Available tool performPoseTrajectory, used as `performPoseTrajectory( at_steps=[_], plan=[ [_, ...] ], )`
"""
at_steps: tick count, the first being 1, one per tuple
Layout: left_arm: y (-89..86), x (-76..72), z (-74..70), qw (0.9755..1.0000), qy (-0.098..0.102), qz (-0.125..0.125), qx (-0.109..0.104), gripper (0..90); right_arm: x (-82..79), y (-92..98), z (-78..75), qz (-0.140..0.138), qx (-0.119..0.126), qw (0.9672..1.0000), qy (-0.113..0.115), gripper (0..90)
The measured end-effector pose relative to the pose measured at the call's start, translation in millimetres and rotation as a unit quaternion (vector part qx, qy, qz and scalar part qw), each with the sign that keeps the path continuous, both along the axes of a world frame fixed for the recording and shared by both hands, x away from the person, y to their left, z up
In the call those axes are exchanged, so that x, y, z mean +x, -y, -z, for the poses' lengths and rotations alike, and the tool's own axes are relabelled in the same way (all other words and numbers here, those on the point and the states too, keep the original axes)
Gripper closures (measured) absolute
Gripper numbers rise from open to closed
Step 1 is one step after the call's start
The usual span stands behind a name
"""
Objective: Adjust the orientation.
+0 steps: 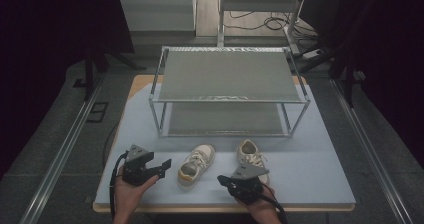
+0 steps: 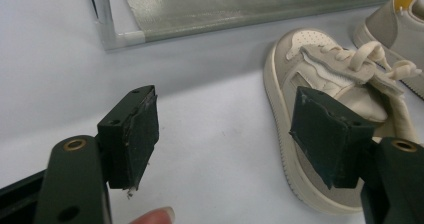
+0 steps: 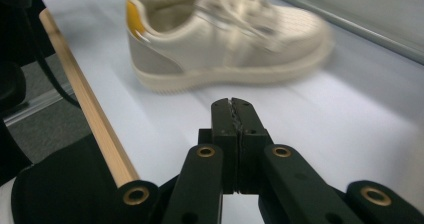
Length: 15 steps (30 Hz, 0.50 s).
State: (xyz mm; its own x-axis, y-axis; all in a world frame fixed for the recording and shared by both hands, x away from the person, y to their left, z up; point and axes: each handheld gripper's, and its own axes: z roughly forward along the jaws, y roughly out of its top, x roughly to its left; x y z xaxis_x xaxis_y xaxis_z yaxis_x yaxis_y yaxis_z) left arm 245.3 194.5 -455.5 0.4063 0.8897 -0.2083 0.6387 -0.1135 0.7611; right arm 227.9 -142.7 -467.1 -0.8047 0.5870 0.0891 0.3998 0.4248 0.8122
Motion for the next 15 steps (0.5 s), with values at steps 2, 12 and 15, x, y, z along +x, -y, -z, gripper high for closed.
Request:
performPoseTrajectory(
  at_steps=[2,12,15],
  plan=[
    [-0.5,0.1,-0.6,1.0,0.001,-0.001,-0.001,27.1,-3.2,8.3,-1.3,0.007,-0.001,1.0,0.0,89.0],
    [2.8,2.4,3.4,1.0,-0.008,0.006,-0.001,26.9,-16.0,67.1,5.0,0.068,0.0,0.9976,-0.009,88.8],
    [3.5,2.8,4.1,0.9999,-0.009,0.008,-0.002,26.8,-17.0,72.0,7.6,0.074,-0.001,0.9972,-0.012,88.8]
  ],
)
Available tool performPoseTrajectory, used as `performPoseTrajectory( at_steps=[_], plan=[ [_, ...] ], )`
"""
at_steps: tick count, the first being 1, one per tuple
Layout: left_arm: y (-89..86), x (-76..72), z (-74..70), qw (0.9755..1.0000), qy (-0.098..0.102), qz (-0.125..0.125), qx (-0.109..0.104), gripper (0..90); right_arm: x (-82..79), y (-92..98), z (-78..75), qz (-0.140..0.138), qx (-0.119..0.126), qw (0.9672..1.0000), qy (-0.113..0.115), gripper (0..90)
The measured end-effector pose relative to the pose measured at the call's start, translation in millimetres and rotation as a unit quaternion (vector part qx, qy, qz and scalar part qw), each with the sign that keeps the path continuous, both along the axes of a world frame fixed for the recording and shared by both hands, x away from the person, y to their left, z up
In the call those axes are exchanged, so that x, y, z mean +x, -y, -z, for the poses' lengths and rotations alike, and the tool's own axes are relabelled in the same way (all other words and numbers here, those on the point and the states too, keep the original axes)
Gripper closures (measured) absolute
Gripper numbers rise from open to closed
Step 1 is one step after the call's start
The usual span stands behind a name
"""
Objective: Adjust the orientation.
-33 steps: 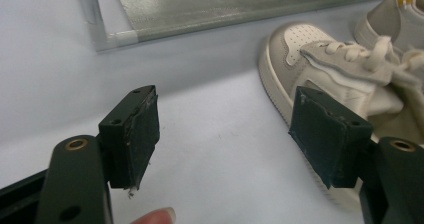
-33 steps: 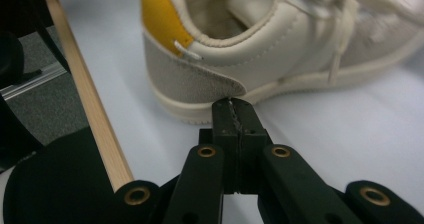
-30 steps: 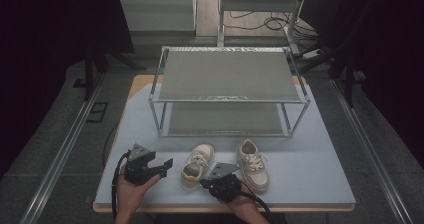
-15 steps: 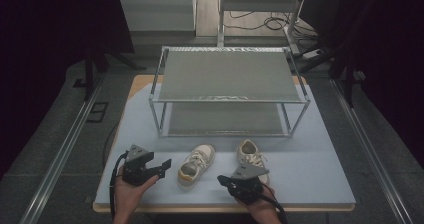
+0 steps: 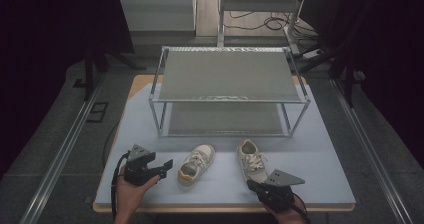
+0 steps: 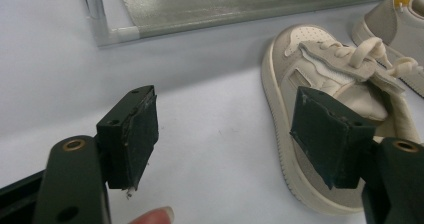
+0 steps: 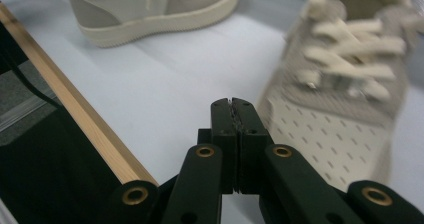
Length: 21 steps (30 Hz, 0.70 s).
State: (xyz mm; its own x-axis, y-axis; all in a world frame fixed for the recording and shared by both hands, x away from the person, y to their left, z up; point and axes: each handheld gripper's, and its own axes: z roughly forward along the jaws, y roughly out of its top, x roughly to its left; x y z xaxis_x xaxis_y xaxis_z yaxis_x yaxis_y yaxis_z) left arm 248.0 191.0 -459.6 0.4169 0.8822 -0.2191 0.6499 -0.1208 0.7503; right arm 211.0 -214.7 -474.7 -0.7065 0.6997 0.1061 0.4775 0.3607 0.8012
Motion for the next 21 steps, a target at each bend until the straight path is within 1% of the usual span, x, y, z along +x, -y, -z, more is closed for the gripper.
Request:
performPoseTrajectory(
  at_steps=[1,2,4,7,8,11,13,15,16,18,21],
  plan=[
    [0.2,0.4,0.3,1.0,0.0,0.001,0.0,26.8,0.9,4.9,2.5,0.006,0.002,1.0,-0.005,89.0],
    [0.2,0.4,0.3,1.0,0.0,0.001,0.0,26.7,0.9,4.9,2.5,0.006,0.002,1.0,-0.005,89.0],
    [-0.1,1.6,0.4,1.0,-0.002,0.001,0.0,26.7,3.4,8.9,3.7,0.004,0.014,0.9998,-0.015,89.4],
    [-1.4,2.4,2.9,1.0,-0.004,0.0,-0.001,26.7,2.7,9.1,2.6,0.005,0.01,0.9999,-0.012,89.4],
    [-2.1,2.3,3.8,1.0,-0.006,-0.001,-0.003,26.7,3.0,9.6,2.6,0.005,0.012,0.9998,-0.016,89.5],
    [-4.4,2.1,5.3,0.9999,-0.009,-0.007,-0.003,26.8,2.6,10.6,2.5,0.006,0.013,0.9998,-0.016,89.6],
    [-5.1,2.1,3.8,0.9999,-0.01,-0.013,-0.001,26.8,2.8,12.2,1.4,0.006,0.013,0.9997,-0.019,89.7],
    [-5.6,1.9,2.4,0.9999,-0.008,-0.011,-0.004,26.8,3.0,13.6,1.0,0.006,0.014,0.9997,-0.02,89.7],
    [-5.5,1.4,1.3,0.9999,-0.007,-0.011,-0.005,26.8,3.5,16.4,0.3,0.007,0.015,0.9996,-0.023,89.7],
    [-5.1,0.1,0.2,0.9999,-0.005,-0.011,-0.005,26.7,5.3,24.0,-0.1,0.018,0.018,0.9993,-0.026,89.7],
    [-5.1,0.3,-0.3,0.9999,-0.004,-0.011,-0.003,26.8,8.2,31.3,-0.2,0.022,0.02,0.9991,-0.03,89.7]
  ],
)
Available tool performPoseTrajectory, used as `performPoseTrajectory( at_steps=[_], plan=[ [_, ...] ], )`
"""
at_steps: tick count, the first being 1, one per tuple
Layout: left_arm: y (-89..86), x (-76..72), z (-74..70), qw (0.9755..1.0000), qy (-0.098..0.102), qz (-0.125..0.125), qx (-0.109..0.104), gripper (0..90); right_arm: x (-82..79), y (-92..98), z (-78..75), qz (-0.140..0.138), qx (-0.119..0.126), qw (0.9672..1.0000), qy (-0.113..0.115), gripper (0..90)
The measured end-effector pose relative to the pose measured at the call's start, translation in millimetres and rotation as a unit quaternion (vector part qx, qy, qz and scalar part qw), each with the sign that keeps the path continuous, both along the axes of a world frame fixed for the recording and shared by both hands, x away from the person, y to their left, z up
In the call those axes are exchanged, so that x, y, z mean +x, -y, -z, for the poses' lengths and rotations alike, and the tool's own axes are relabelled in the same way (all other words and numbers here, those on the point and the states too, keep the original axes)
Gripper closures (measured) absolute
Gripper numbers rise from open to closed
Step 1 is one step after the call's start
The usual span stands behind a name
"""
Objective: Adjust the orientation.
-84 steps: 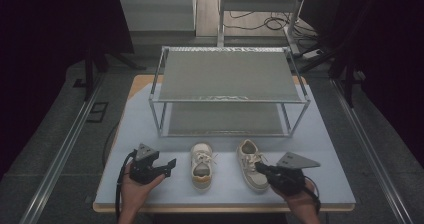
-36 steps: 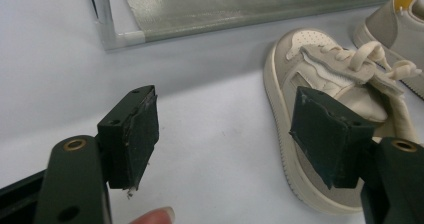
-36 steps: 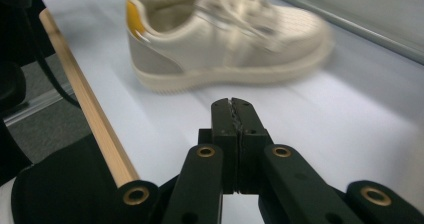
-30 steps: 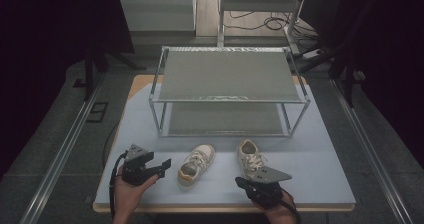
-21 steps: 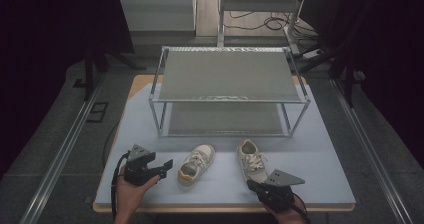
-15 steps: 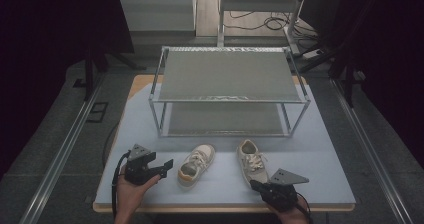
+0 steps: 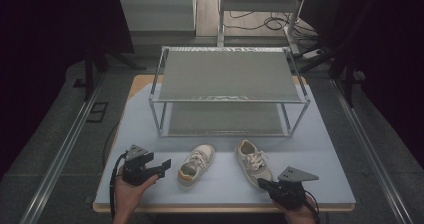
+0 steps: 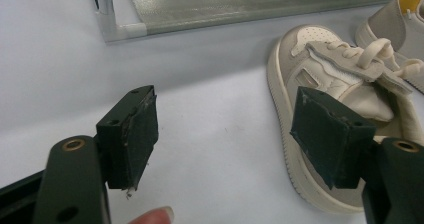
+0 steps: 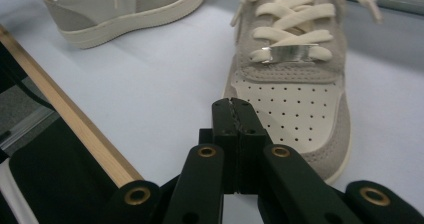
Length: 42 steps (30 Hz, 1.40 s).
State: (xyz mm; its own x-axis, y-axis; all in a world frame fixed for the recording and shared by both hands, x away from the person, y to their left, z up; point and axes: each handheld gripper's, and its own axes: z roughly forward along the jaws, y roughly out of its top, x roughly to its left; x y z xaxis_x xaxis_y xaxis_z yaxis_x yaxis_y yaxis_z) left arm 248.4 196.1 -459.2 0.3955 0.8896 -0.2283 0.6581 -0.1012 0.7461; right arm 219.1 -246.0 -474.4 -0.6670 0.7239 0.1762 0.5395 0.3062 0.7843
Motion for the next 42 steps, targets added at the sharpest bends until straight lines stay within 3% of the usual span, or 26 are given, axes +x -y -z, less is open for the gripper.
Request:
performPoseTrajectory(
  at_steps=[11,18,25,31,42],
  plan=[
    [5.6,4.5,2.7,0.9999,-0.003,0.015,0.001,26.8,4.4,14.8,-0.4,0.033,-0.004,0.9995,0.0,89.8],
    [4.0,3.5,-0.5,0.9999,0.001,0.012,0.001,26.7,7.3,24.3,0.7,0.056,-0.005,0.9984,0.006,89.8],
    [2.8,3.2,0.3,1.0,-0.001,0.01,0.002,26.7,15.4,31.1,2.2,0.095,-0.015,0.995,0.026,89.7],
    [6.0,3.9,1.2,0.9999,0.0,0.014,0.003,26.8,17.8,29.4,2.9,0.098,-0.019,0.9944,0.034,89.7],
    [7.7,4.8,3.2,0.9999,-0.004,0.014,0.006,26.7,43.9,26.3,5.3,0.116,-0.015,0.9925,0.036,89.7]
  ],
)
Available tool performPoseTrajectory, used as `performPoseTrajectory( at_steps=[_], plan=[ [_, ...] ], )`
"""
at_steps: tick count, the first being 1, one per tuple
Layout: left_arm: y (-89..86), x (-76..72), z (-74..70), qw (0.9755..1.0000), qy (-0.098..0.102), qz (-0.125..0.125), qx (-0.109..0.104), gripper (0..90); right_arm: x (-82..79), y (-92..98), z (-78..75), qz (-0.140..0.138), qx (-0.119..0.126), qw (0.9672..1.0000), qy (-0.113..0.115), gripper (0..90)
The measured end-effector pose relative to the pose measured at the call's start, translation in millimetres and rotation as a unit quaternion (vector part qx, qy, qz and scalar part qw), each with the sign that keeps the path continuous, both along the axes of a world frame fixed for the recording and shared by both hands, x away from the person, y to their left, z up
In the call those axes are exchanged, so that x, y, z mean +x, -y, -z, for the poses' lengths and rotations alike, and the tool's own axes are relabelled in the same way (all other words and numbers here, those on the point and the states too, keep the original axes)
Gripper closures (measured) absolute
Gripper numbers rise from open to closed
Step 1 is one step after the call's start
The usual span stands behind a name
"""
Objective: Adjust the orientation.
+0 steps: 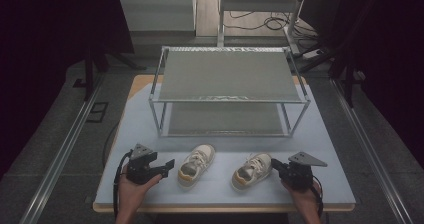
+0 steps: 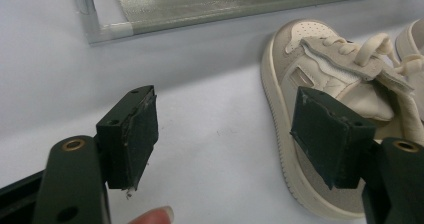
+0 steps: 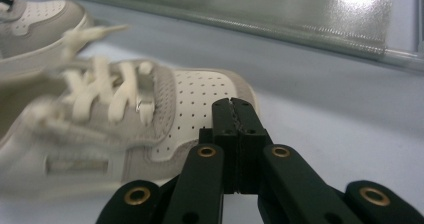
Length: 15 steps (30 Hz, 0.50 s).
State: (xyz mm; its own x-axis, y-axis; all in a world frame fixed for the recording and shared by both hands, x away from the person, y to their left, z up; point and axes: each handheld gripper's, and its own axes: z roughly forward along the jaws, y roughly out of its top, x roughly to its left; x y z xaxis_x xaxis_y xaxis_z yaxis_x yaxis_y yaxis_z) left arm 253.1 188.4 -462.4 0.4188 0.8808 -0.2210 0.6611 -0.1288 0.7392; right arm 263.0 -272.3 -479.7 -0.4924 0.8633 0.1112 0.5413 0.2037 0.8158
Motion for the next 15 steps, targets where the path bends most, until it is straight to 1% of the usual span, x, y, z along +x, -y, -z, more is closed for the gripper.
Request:
performPoseTrajectory(
  at_steps=[2,5,9,11,12,13,14,15],
  plan=[
    [-0.3,0.1,-0.1,1.0,0.001,0.001,0.0,26.7,1.1,-0.4,0.4,0.001,-0.001,1.0,0.003,89.7],
    [-0.3,-0.1,-0.8,1.0,0.003,0.001,-0.002,26.7,4.7,-2.8,2.0,0.004,-0.004,0.9999,0.013,89.8],
    [-0.1,-0.6,-1.4,1.0,0.003,0.003,-0.001,26.7,6.5,-3.8,2.3,0.005,-0.003,0.9999,0.015,89.7],
    [-0.4,-0.7,-1.6,1.0,0.003,0.002,0.0,26.7,5.8,-3.2,1.9,0.005,-0.002,0.9999,0.015,89.6],
    [-0.9,-0.8,-1.6,1.0,0.003,0.001,-0.001,26.7,1.8,-2.5,-1.3,0.005,-0.001,0.9997,0.022,89.5],
    [-1.4,-0.7,-1.6,1.0,0.003,0.0,-0.002,26.7,1.8,-2.5,-1.3,0.005,-0.001,0.9997,0.022,89.5],
    [-2.7,-0.5,-1.5,1.0,0.003,-0.002,-0.002,26.8,-4.9,-2.5,-8.5,-0.001,0.003,0.9995,0.03,89.5],
    [-2.7,-0.5,-1.5,1.0,0.003,-0.002,-0.002,26.8,-4.9,-2.5,-8.5,-0.001,0.003,0.9995,0.03,89.5]
  ],
)
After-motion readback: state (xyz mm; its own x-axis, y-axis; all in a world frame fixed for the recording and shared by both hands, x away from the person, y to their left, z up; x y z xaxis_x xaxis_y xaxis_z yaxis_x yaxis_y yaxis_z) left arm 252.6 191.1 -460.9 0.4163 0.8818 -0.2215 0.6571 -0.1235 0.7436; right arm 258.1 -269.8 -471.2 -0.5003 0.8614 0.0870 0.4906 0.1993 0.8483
